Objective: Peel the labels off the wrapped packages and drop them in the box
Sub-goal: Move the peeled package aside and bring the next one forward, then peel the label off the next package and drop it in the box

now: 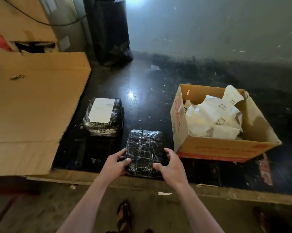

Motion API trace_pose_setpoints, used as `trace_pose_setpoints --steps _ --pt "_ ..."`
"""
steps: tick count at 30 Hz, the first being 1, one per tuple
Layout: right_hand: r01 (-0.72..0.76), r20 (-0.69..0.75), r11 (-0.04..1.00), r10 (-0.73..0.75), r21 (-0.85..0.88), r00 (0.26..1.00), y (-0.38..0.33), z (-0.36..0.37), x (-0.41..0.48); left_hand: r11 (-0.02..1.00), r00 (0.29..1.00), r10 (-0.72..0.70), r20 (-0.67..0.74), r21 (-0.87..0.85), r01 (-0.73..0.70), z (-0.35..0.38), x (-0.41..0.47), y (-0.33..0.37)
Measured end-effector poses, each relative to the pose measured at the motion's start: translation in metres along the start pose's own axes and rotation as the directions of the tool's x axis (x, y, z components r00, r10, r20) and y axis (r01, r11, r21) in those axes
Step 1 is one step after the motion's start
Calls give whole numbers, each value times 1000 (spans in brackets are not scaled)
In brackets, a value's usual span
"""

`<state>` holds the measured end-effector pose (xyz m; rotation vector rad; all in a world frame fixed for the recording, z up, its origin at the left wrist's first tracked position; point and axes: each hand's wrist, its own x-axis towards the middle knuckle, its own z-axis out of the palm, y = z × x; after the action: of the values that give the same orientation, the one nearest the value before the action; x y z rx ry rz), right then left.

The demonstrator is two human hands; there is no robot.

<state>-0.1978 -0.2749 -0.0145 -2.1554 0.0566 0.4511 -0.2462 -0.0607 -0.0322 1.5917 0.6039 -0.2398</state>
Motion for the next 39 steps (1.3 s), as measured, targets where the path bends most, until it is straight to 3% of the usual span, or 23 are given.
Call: trace_pose_setpoints --steps 18,27,34,39 --pt "6 102 999 -9 38 995 17 -12 11 1000 999 25 24 -13 -25 -2 5 3" --pt "78 88 995 -72 -66 993 5 -14 19 998 999 33 -18 46 -32 -7 8 3" --pt "302 33 923 -303 -237 952 -54 1 39 902 935 262 -238 404 -151 -43 21 37" --pt "331 130 893 -305 -304 944 -110 33 71 829 867 391 -309 527 -186 -92 53 73"
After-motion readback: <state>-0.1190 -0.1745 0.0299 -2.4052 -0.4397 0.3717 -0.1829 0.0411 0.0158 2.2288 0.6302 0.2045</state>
